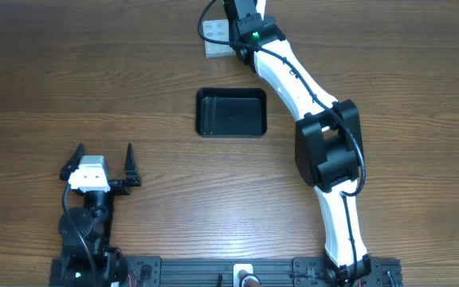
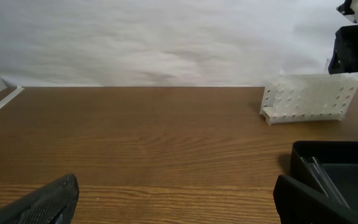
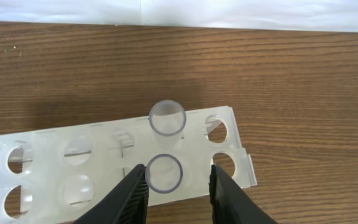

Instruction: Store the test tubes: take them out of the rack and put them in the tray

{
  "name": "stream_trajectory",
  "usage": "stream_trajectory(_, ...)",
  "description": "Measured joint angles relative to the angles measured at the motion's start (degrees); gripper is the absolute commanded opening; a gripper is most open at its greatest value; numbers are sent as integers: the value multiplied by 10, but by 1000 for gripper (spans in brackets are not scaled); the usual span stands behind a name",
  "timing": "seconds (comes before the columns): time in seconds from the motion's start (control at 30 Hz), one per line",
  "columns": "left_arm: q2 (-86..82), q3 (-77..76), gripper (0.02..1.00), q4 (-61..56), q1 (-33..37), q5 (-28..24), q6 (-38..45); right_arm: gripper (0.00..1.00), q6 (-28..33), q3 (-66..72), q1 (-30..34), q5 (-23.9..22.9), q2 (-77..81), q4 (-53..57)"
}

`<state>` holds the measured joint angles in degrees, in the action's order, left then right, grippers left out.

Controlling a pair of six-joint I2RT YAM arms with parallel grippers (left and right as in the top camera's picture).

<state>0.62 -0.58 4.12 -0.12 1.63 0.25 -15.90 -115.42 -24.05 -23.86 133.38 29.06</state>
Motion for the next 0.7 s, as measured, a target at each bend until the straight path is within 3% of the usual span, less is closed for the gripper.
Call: stream_trajectory(0.7,0,0,998,0,0,0,0,132,8,0,0,-3,4,-3)
